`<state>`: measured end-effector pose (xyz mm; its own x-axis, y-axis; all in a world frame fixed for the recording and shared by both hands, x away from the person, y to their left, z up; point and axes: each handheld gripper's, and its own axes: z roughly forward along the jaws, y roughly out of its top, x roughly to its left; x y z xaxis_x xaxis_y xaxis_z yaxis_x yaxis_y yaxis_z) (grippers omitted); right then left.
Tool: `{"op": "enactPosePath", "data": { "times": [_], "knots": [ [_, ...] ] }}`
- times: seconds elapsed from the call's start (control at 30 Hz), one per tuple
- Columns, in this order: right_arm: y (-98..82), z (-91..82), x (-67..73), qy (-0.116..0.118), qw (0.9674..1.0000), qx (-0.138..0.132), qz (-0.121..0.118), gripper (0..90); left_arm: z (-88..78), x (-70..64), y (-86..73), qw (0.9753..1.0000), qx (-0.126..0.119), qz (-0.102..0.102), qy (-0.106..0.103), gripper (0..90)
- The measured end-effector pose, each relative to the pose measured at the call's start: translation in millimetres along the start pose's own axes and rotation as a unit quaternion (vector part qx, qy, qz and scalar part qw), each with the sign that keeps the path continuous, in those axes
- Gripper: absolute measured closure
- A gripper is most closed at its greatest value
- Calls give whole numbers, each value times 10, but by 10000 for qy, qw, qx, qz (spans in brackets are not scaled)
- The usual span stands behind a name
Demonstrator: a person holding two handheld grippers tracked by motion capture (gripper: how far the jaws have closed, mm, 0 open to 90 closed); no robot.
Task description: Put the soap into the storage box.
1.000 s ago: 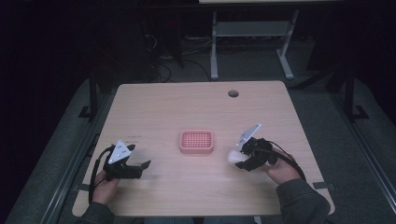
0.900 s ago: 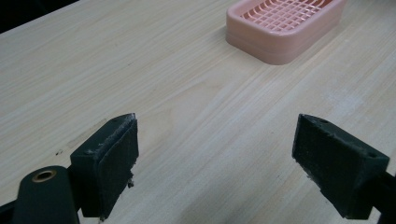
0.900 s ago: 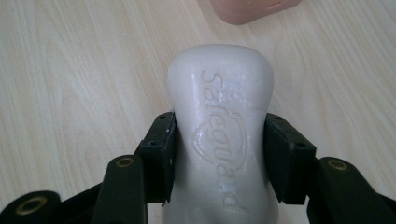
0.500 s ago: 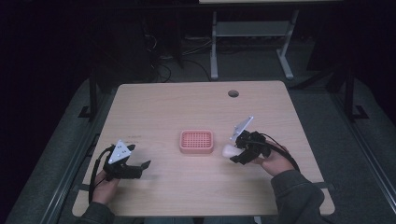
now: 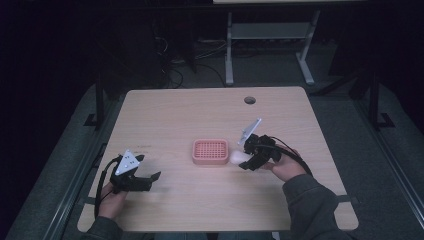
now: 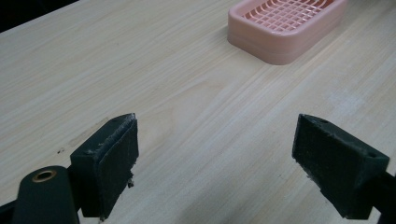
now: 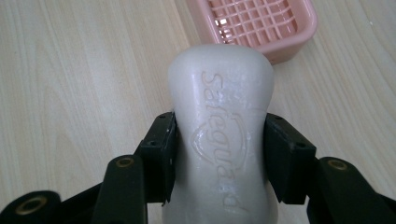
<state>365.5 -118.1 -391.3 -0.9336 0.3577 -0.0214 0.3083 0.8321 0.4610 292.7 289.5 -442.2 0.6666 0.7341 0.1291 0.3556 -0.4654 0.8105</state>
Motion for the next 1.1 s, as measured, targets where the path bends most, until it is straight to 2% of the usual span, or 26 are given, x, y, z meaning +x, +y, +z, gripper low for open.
{"op": "enactPosePath", "data": {
  "times": [0.17,0.37,0.67,1.1],
  "knots": [
    [106,38,-20,20,10000,25,-83,483,3,1,-3,10000,-51,-38,9,139],
    [177,80,-45,70,9999,60,-91,482,2,0,-2,10000,-1,-5,-1,139],
    [302,71,-86,108,9999,-2,-130,483,0,5,-2,10000,1,-10,4,139],
    [512,132,-131,157,9994,98,-280,489,1,9,-3,10000,1,-21,9,139]
  ]
}}
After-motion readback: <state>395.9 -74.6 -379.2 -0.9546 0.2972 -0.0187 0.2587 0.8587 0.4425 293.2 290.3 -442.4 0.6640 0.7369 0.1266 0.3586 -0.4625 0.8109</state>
